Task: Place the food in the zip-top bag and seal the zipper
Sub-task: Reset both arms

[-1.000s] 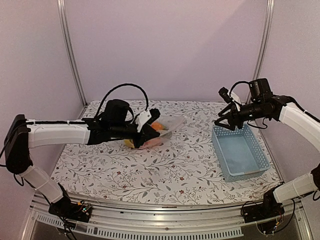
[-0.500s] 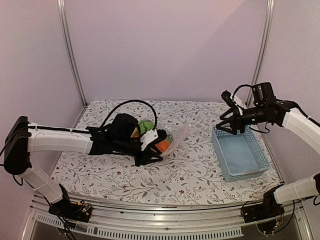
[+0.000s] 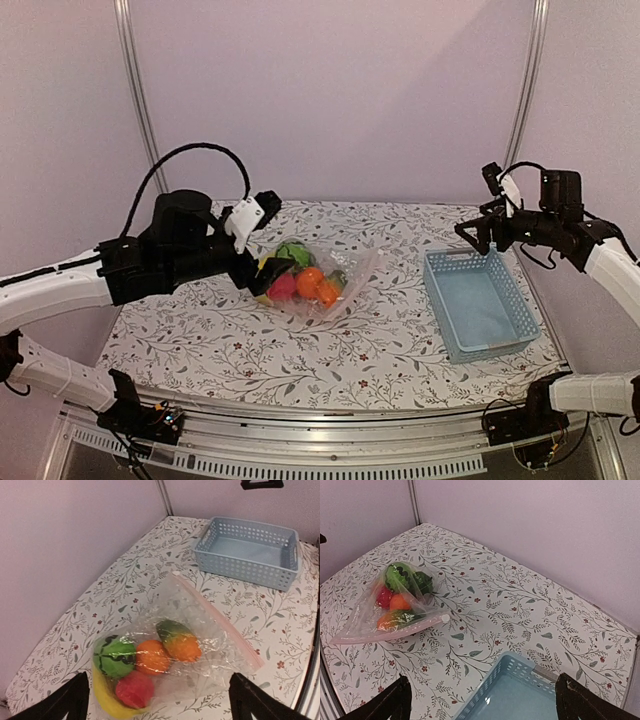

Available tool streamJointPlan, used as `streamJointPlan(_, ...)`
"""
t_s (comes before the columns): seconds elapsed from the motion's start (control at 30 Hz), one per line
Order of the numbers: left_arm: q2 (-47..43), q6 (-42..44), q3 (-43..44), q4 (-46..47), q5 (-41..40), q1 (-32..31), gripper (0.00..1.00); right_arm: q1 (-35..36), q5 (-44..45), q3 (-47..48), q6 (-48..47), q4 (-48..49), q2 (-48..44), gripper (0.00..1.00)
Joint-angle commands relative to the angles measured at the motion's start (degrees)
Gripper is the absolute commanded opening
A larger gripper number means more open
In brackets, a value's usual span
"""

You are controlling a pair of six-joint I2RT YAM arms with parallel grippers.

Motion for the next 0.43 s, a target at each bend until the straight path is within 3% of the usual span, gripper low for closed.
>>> streamJointPlan(0.0,-3.94,-3.94,0.16,7.15,-20.41,4.49,1.0,-5.4,6.44,-4.43,10.02,9.9,-2.74,0.99)
streamJointPlan(0.17,-5.95,-9.07,-0.74,14.57,-27.95,11.8,1.0,-5.8,14.17,-1.34,15.42,12.37,-2.91,0.99)
streamJointPlan(0.3,-2.59,-13.81,5.13,8.19,-36.21,15.61,1.0,-5.77,15.73,3.3,14.9,13.68,-1.94,0.99)
streamJointPlan(0.4,-3.94,-16.65,3.09,10.12,-34.8,16.15,1.0,-5.73,16.06,1.88,16.03,16.84,-1.67,0.99)
